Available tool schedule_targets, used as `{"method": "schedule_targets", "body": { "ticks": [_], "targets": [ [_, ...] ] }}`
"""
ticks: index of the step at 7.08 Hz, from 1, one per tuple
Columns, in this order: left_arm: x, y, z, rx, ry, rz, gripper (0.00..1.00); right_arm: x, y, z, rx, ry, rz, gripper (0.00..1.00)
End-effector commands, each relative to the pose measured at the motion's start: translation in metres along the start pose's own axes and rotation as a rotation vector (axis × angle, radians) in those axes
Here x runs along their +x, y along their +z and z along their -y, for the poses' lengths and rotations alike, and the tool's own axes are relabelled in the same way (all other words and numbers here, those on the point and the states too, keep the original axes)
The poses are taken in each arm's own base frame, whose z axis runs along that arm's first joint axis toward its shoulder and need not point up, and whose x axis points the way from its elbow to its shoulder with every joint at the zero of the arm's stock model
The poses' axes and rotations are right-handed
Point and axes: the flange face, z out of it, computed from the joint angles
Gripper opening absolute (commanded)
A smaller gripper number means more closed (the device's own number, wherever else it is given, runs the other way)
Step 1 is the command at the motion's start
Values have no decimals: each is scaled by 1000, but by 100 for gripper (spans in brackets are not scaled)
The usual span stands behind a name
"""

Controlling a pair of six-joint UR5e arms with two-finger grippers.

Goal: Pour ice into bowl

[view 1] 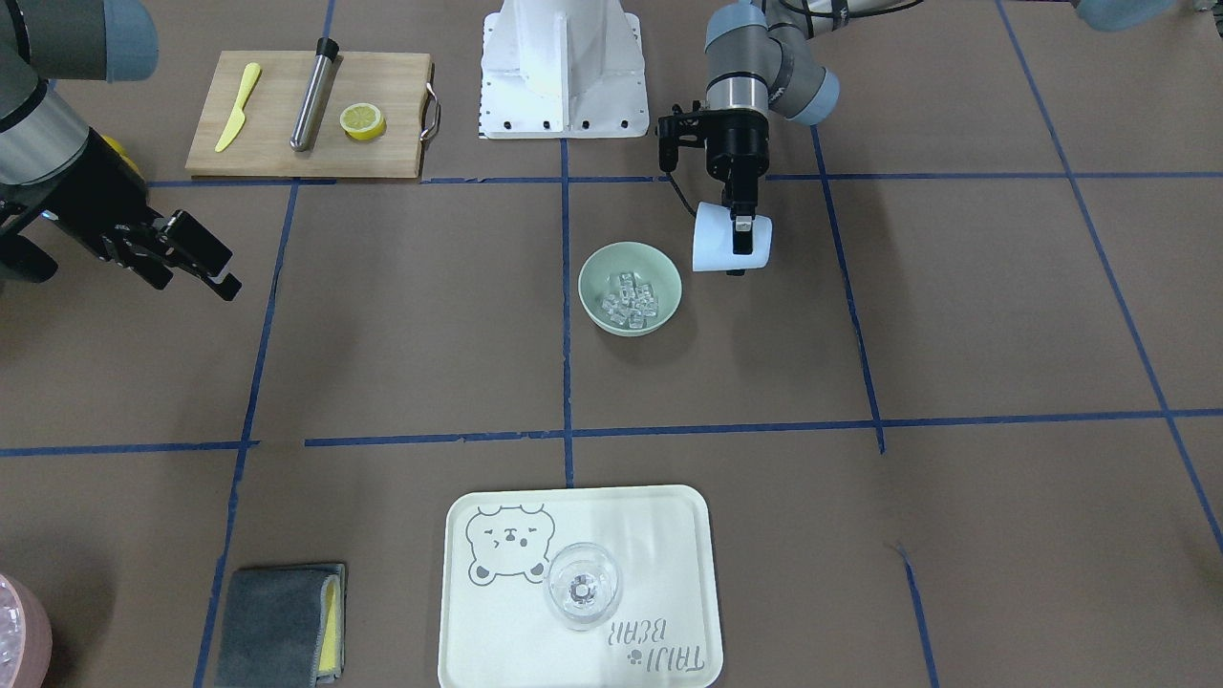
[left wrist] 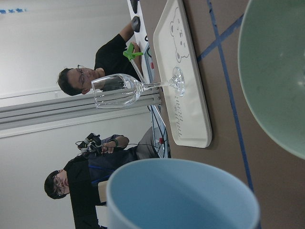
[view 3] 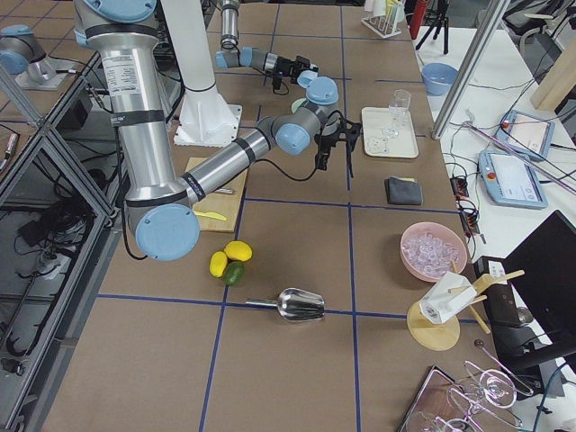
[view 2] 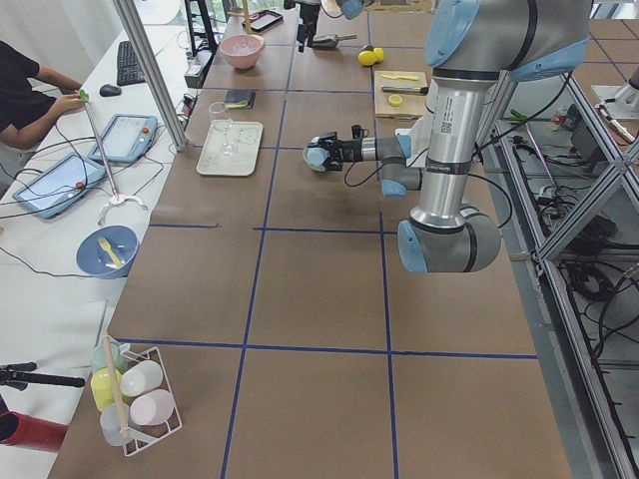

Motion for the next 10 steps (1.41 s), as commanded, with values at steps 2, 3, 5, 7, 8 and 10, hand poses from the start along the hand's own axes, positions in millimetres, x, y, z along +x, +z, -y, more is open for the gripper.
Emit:
{"method": "schedule_targets", "body": {
  "ticks": [2,3,5,7,8,10],
  "targets": [
    [-5,-8,-37,1,-133,26,0,-3,-6,-1,1,-6,14,100],
    [-6,-9,-37,9,-286,24,0,-4,-8,-2,0,-7,16,100],
    [-5,-10,-38,14,-460,20,0,-1,-8,-3,-4,-4,13,100],
    [-2,-10,-35,35,-683,-28,0,-1,-7,-3,-5,-4,12,100],
    [2,-10,-36,39,-782,-50,0,0,-8,-2,-3,-4,12,100],
    [4,-10,-35,39,-953,-75,0,0,-8,-2,-4,-3,11,100]
  ]
}}
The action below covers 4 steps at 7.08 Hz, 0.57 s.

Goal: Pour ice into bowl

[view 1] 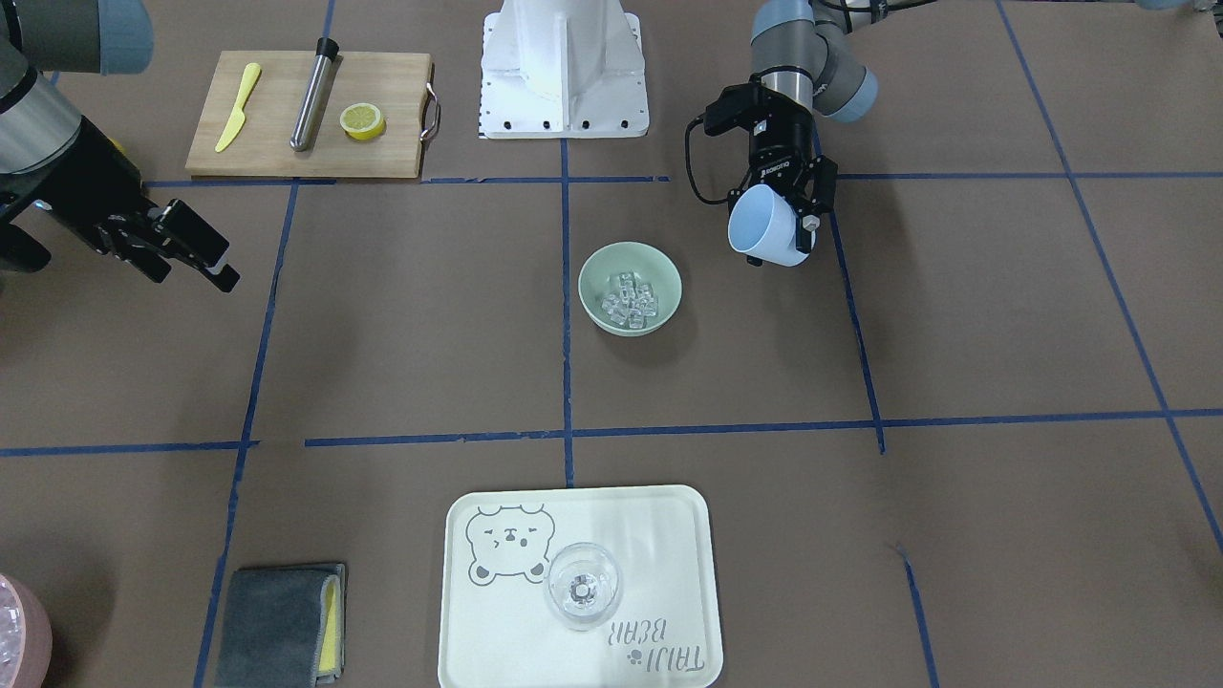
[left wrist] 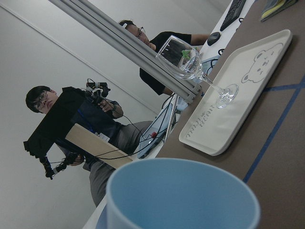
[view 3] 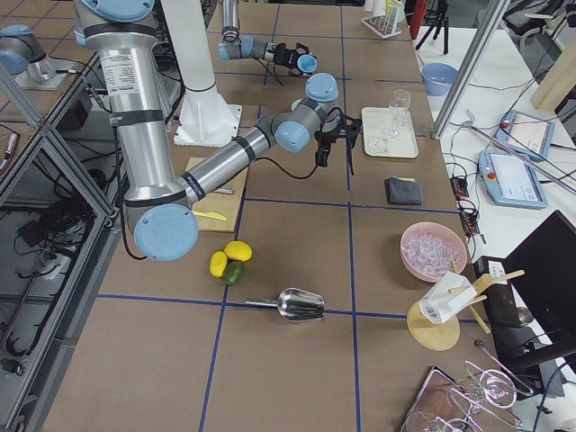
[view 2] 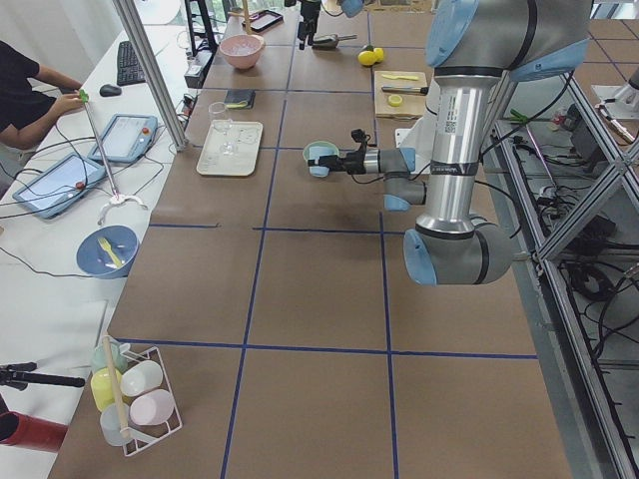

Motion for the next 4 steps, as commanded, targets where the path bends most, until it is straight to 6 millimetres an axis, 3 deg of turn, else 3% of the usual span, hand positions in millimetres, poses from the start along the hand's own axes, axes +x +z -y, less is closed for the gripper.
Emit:
{"method": "schedule_targets", "body": {
  "ticks": [1,3,4],
  "targets": [
    [2,0,-3,-7,-243,-18,0,0,-1,1,2,1,1,100],
    [11,-2,-11,-51,-425,-120,0,0,-1,1,2,1,1,100],
    [5,-4,-34,-83,-511,-127,0,-1,-2,1,3,1,2,100]
  ]
}}
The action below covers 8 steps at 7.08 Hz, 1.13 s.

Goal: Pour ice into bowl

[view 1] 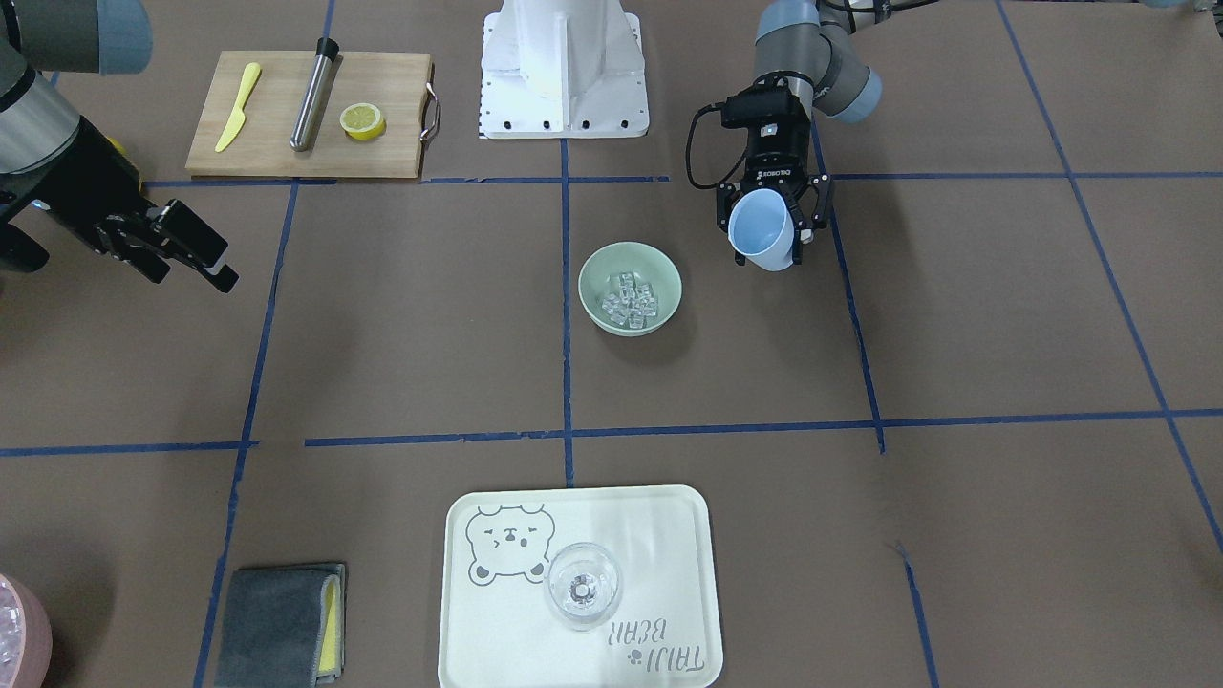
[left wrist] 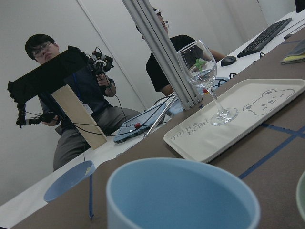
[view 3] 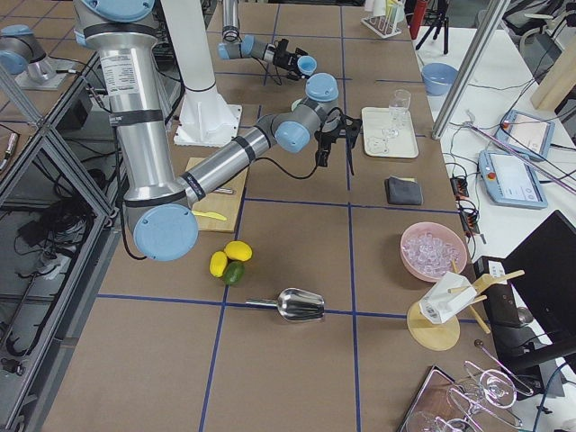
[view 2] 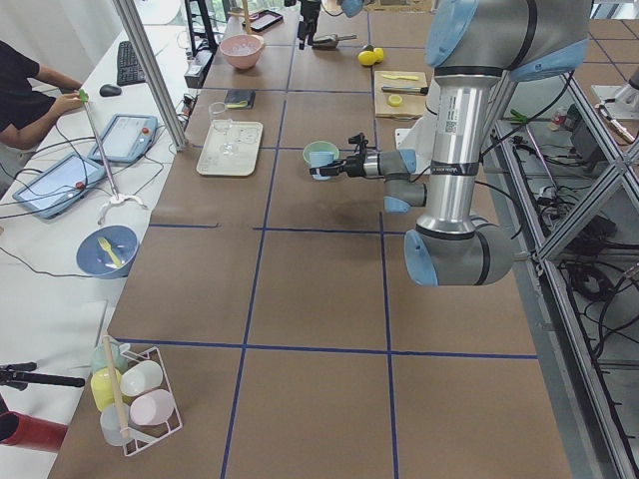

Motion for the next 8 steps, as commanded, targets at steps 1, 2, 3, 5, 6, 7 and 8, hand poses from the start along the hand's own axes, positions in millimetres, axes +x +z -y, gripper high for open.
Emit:
{"method": "schedule_targets", "body": {
  "ticks": [1,2,3,5,6,7,8],
  "targets": [
    [-27,-5,-34,-54,-134,-10,0,-1,-1,0,1,0,1,100],
    [-52,-9,-56,-69,-203,17,0,-4,-5,-1,3,-5,9,100],
    [-77,-16,-64,-65,-193,45,0,-5,-8,-3,1,-7,14,100],
    [-149,-32,-107,-46,-247,144,0,-7,-7,-2,1,-7,14,100],
    [-152,-34,-106,-35,-335,140,0,-7,-8,-2,3,-9,14,100],
    [-159,-34,-113,-28,-418,143,0,-7,-10,-2,4,-10,18,100],
    [-190,-41,-138,-44,-417,170,0,-7,-9,-2,4,-11,16,100]
  ]
}}
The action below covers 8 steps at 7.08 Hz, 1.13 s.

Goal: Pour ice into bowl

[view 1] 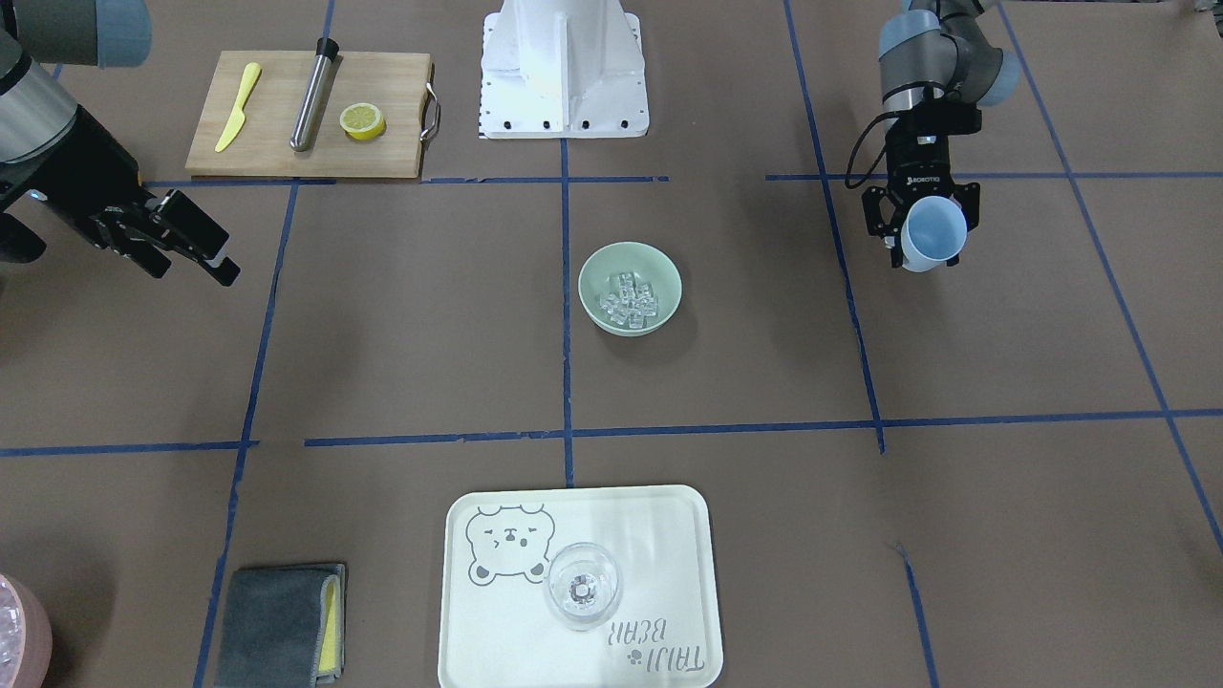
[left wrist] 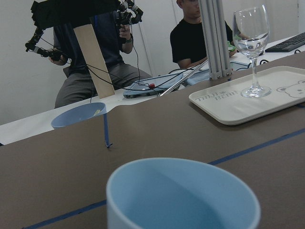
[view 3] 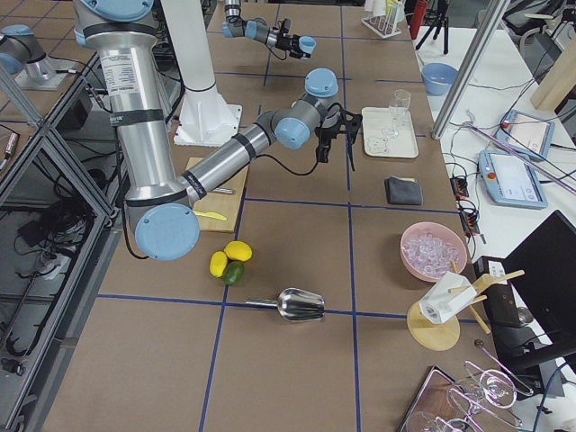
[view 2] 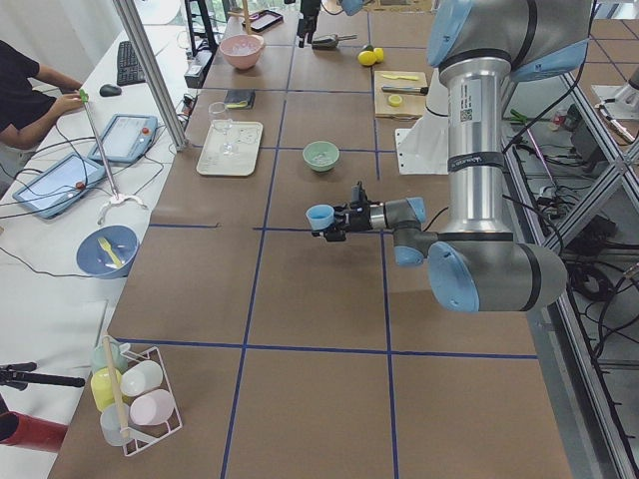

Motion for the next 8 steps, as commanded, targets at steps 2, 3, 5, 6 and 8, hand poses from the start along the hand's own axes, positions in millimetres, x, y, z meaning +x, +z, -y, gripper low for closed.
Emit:
{"method": "schedule_targets", "body": {
  "ticks": [2,3,5,6,8],
  "targets": [
    [-64,-1,-20,-12,-99,45,0,-2,-3,-1,4,-5,6,100],
    [-78,2,-35,-14,-61,60,0,-3,-3,0,7,-6,6,100],
    [-84,7,-48,-16,-42,69,0,-3,-5,-1,15,-8,7,100],
    [-95,9,-59,-15,-113,60,0,-3,-4,-1,15,-9,6,100],
    [-106,15,-63,-30,-130,62,0,-6,-7,-3,19,-14,14,100]
  ]
}}
